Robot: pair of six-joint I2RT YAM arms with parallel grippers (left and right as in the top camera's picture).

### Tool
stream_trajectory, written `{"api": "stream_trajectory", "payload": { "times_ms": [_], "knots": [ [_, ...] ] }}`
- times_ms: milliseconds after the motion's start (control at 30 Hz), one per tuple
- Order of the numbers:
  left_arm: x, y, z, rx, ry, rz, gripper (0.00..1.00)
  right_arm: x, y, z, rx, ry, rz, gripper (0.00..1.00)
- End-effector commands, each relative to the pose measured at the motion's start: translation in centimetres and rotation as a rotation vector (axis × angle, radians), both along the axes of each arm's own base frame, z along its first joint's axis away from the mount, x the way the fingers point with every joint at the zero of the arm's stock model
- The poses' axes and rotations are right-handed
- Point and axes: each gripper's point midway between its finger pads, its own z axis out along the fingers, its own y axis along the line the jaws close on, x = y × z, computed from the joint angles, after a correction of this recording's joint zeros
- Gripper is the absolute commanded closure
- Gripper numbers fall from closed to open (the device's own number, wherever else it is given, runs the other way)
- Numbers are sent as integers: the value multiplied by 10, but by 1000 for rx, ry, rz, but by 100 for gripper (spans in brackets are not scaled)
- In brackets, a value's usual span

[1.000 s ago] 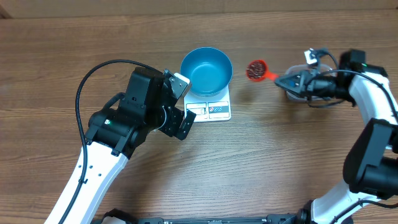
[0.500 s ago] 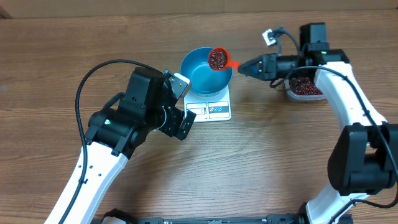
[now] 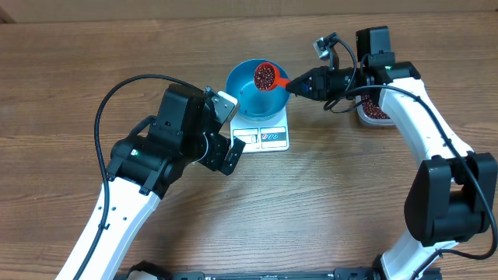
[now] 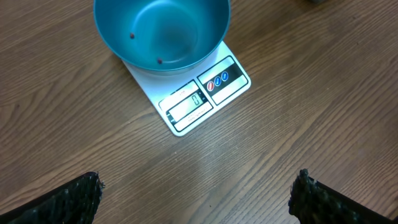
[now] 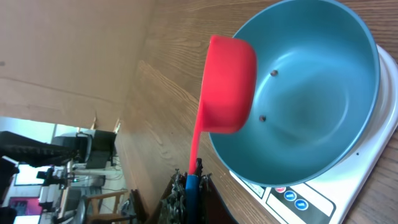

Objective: Scoop item into bowl and weigh 150g on scale
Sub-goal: 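Carry the filled scoop leftward over the blue bowl, then tilt the scoop to pour beans into the blue bowl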

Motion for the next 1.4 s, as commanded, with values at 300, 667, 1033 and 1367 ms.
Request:
{"api": "stream_trajectory", "payload": {
  "times_ms": [300, 667, 1033, 1367],
  "knots": [
    [-2, 0, -1, 0, 3, -20, 0, 8, -2, 46, -50, -165, -19, 96],
    [-2, 0, -1, 0, 3, -20, 0, -2, 2, 34, -281, -263, -8, 96],
    [-2, 0, -1, 0, 3, -20, 0, -3, 9, 25, -404, -291, -27, 97],
    [-2, 0, -2, 0, 3, -20, 0, -3, 8, 31, -474, -336, -57, 96]
  ]
}}
